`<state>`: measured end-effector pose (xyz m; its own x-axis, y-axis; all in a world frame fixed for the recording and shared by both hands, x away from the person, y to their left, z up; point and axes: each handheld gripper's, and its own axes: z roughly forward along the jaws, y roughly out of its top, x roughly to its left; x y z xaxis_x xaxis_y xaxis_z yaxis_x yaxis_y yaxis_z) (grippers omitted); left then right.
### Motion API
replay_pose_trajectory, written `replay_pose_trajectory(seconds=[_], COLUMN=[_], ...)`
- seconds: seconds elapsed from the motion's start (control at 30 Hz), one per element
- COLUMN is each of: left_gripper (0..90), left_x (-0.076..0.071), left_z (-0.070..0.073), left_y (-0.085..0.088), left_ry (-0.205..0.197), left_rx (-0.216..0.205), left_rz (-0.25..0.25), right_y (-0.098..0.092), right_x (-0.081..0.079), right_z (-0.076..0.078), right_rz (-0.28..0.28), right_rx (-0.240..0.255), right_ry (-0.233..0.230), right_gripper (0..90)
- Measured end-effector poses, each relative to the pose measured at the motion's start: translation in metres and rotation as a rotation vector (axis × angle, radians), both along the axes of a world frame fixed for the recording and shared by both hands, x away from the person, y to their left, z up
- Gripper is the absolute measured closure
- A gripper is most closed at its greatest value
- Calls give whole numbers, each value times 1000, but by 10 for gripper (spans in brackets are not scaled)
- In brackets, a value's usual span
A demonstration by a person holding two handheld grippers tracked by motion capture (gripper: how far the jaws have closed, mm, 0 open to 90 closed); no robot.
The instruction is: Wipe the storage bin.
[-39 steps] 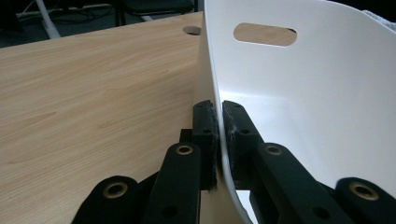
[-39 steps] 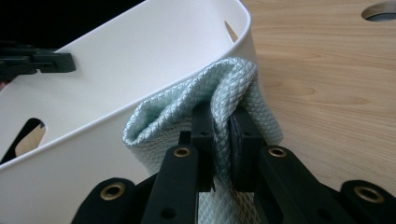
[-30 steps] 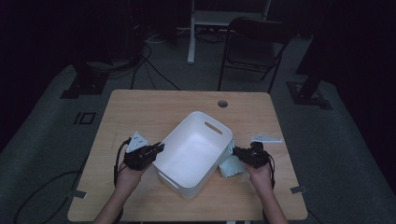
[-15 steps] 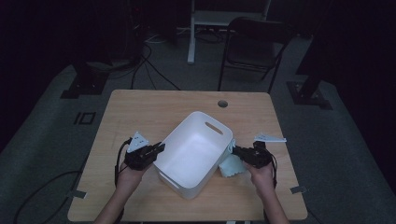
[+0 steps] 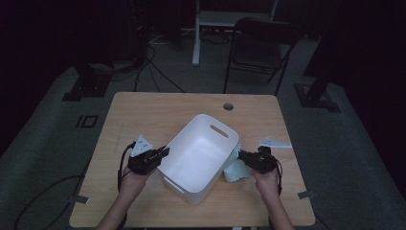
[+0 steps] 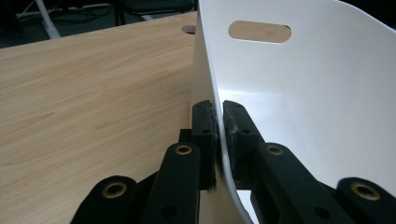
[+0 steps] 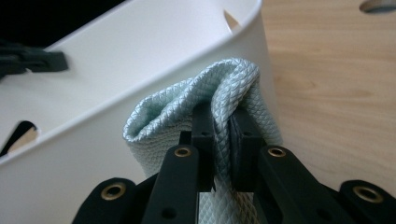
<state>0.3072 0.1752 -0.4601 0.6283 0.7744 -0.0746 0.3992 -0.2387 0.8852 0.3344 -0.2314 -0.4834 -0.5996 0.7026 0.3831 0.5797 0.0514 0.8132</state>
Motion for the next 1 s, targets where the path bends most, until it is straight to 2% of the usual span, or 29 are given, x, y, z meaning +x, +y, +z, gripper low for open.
replay_pose_trajectory(seconds=[0.17, 0.27, 0.43, 0.63, 0.73, 0.83, 1.0], left_gripper=[840, 839, 837, 838, 838, 839, 838], left_x=[0, 0, 0, 0, 0, -1, -1], left_z=[0, 0, 0, 0, 0, 0, 0], left_y=[0, 0, -1, -1, -1, -2, -2], left_ry=[-1, 2, 4, 2, 2, -3, -3], left_rx=[6, 0, -5, -1, -1, 4, 1], left_rz=[1, 5, 15, 18, 16, 15, 15], right_y=[0, 1, 5, 6, 7, 8, 7], right_x=[5, 5, 0, -10, -13, -14, -11], right_z=[-12, -12, -6, 11, 17, 17, 10], right_rz=[-5, -3, 9, 52, 55, 44, 35], right_rx=[-13, -18, -25, 17, 29, 16, 19], right_ry=[43, 51, 42, -2, -24, -37, -22], right_gripper=[828, 829, 829, 828, 828, 828, 827])
